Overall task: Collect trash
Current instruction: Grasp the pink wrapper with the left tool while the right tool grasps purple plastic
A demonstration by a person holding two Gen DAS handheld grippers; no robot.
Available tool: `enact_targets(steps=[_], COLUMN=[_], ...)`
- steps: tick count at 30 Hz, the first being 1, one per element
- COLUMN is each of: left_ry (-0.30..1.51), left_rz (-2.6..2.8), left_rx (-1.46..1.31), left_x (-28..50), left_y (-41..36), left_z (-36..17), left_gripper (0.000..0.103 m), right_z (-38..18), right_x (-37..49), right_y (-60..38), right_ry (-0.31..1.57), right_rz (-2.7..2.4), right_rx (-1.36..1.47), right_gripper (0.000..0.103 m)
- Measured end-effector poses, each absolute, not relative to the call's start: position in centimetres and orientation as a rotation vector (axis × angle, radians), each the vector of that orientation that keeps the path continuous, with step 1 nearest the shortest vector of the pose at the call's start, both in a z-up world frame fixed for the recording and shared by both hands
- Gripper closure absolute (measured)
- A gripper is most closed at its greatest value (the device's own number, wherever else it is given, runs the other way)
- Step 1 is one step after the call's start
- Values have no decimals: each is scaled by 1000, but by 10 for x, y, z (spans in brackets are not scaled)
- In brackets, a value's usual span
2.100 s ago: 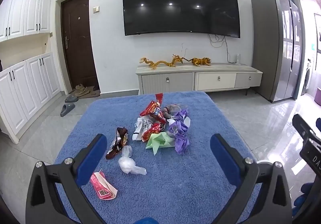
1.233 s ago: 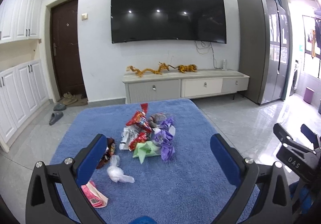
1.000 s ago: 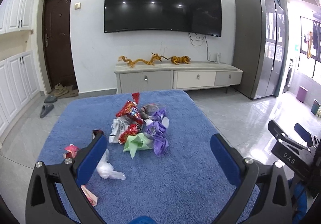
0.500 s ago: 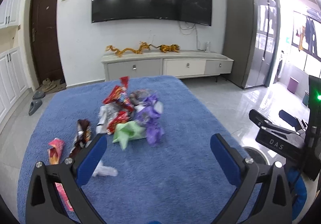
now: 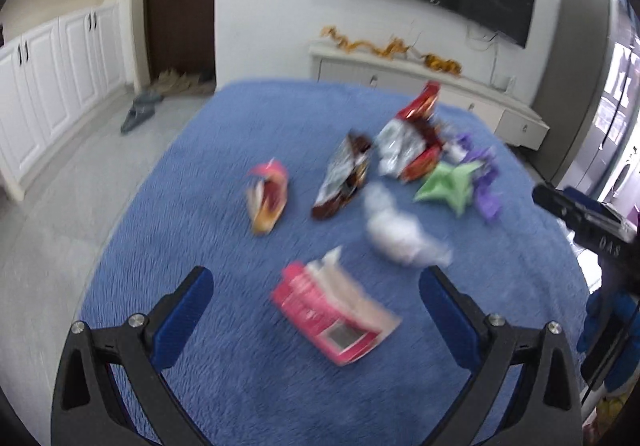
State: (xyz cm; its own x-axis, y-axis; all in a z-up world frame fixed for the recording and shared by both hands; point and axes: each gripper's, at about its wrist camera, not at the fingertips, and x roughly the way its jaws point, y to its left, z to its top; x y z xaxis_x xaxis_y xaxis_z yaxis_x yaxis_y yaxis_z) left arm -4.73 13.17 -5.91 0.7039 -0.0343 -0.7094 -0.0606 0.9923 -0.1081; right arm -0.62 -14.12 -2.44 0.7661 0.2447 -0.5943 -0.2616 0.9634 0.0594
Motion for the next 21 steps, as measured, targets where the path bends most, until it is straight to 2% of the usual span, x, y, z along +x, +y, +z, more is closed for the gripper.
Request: enact_targets(steps=[3, 5, 7, 10, 16, 19, 21], left_ry=[837, 854, 878, 919, 921, 907, 912], left_rz=[19, 9, -7, -26, -42, -50, -47], left_rx=[-143, -144, -148, -157, -187, -208, -210], left_x=[-43, -41, -37, -30, -20, -16, -14], left_y=[137, 135, 132, 127, 127, 131, 133], left_z=[-72, -77, -83, -94, -92, -87, -89], left_gripper=[0, 1, 5, 16, 24, 27, 39], right_z=[-39, -47, -54, -66, -69, -72, -74], right_x=[10, 21, 32, 49, 62, 66, 65], right_y=[-130, -134, -139, -146, -146, -141, -143], right_ry=[685, 718, 743, 791, 821, 852, 851], right_rz=[328, 334, 325, 325, 342, 369, 373], right_rx=[-17, 19, 43, 80, 101, 86, 89], right_gripper=[16, 31, 38, 41, 47, 77, 85])
